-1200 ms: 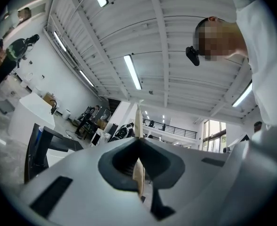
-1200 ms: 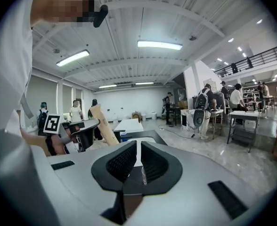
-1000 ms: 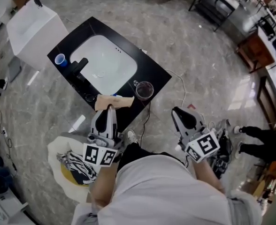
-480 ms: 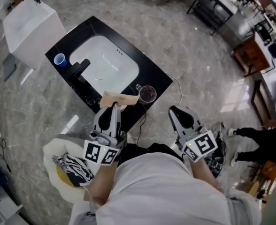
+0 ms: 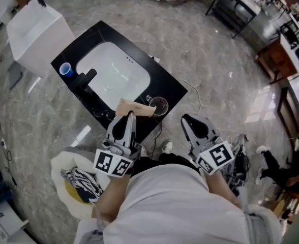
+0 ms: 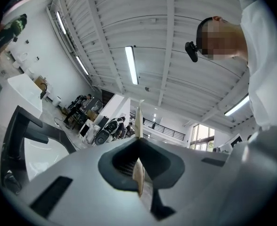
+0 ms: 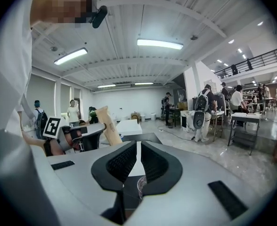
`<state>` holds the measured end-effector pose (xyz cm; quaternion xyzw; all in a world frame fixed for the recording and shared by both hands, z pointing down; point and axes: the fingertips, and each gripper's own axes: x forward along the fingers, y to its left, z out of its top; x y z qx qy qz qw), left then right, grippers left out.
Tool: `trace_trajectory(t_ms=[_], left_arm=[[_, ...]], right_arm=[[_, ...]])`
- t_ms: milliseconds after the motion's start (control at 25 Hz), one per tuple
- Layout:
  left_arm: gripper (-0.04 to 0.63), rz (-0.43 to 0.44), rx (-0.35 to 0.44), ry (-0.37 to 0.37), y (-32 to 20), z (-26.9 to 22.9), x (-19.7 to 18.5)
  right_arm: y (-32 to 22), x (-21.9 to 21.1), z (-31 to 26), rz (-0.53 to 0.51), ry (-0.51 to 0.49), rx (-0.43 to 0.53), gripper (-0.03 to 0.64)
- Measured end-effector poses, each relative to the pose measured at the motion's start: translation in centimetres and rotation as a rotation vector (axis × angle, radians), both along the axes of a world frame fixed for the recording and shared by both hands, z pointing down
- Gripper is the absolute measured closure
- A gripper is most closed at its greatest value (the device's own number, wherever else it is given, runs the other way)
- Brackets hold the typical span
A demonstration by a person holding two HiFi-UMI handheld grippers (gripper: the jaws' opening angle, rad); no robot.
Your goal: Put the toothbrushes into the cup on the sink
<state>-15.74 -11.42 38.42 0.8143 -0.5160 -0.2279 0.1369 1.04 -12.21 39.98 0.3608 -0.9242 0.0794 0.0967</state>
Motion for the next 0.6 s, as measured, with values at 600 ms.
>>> trace_trajectory(t_ms=[600], left_arm=[[0.592,-0.048,-0.082,-0.066,-4.2,2.7,3.2]], right_arm=[[-3.1,3.7,-1.1,-0.013,-0.043,0.016,0.566]])
